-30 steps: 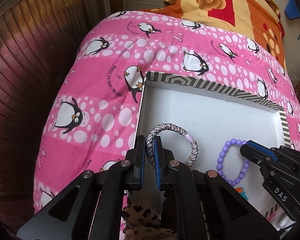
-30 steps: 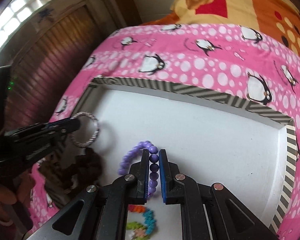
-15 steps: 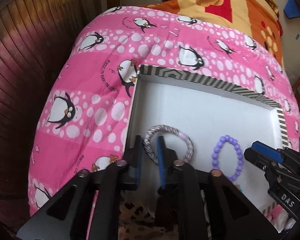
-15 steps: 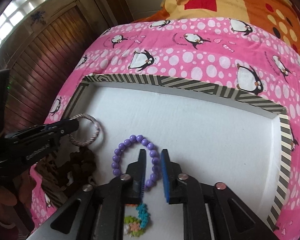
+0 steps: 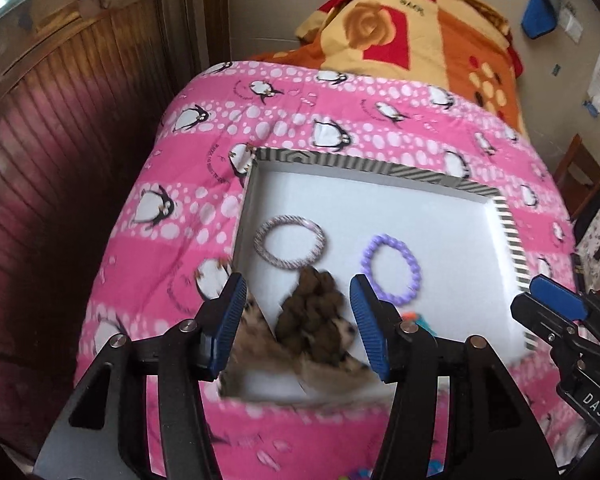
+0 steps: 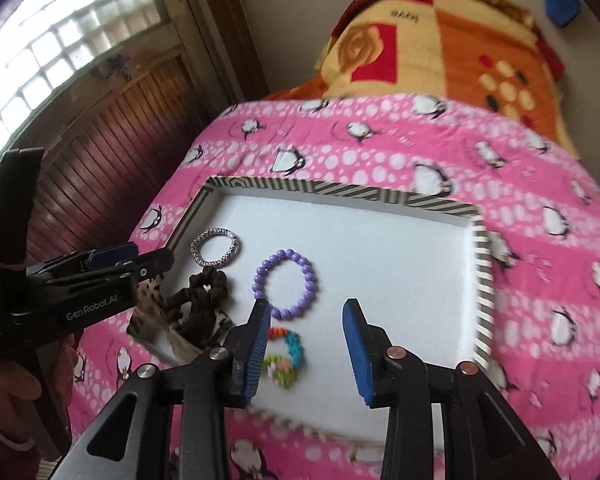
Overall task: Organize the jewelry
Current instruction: 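Withdraw both tools from the box toward the red bow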
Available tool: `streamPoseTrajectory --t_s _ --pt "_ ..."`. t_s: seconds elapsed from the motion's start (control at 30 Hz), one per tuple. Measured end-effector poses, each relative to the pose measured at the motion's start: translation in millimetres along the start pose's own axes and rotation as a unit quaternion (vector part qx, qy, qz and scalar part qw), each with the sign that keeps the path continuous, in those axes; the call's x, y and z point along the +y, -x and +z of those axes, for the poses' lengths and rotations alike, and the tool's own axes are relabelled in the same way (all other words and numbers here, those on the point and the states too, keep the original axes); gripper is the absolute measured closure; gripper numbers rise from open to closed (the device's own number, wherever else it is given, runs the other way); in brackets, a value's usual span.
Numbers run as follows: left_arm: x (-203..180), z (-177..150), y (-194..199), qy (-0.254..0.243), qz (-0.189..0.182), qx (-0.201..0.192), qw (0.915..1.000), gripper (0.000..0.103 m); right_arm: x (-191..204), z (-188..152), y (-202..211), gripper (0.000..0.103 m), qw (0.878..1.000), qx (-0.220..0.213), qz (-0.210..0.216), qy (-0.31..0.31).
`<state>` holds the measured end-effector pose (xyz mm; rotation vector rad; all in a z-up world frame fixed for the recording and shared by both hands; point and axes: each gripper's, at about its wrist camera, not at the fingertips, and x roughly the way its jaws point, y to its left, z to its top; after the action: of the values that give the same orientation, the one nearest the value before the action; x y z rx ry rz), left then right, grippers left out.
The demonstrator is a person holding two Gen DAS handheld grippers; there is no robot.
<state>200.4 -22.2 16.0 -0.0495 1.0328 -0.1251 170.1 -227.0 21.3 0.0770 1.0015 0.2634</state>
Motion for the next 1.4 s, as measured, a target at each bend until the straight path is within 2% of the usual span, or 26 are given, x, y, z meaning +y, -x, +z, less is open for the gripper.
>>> streamPoseTrajectory --t_s 0.27,0.53,0.8,1.03,1.4 --pt "-22.8 -37.0 28.3 0.003 -0.036 0.01 0.9993 0.049 -14.8 -32.0 59.0 0.063 0.999 -0.041 -0.03 -0.005" --pt "-38.5 -59.6 41.9 0.009 -0.059 0.022 0.998 0.049 -42.5 -53.8 110.5 0.063 0.996 -0.069 -0.047 -0.032" --pt "-64.6 -84.7 56.2 -0.022 -0.07 0.027 0.997 0.049 -70.6 -84.7 152.0 0.063 0.993 -0.081 -0.067 -0.047" --pt "-84.5 -112.2 65.3 -0.038 -0.071 0.037 0.9961 0.049 -85.3 -125.7 164.4 0.062 0.991 -0.072 -0.097 -0.051" --pt "-95.1 -151.8 77.4 -0.034 -0.072 0.038 0.9961 0.049 -91.8 -176.6 148.8 0.062 0.994 -0.03 -0.096 -0.052"
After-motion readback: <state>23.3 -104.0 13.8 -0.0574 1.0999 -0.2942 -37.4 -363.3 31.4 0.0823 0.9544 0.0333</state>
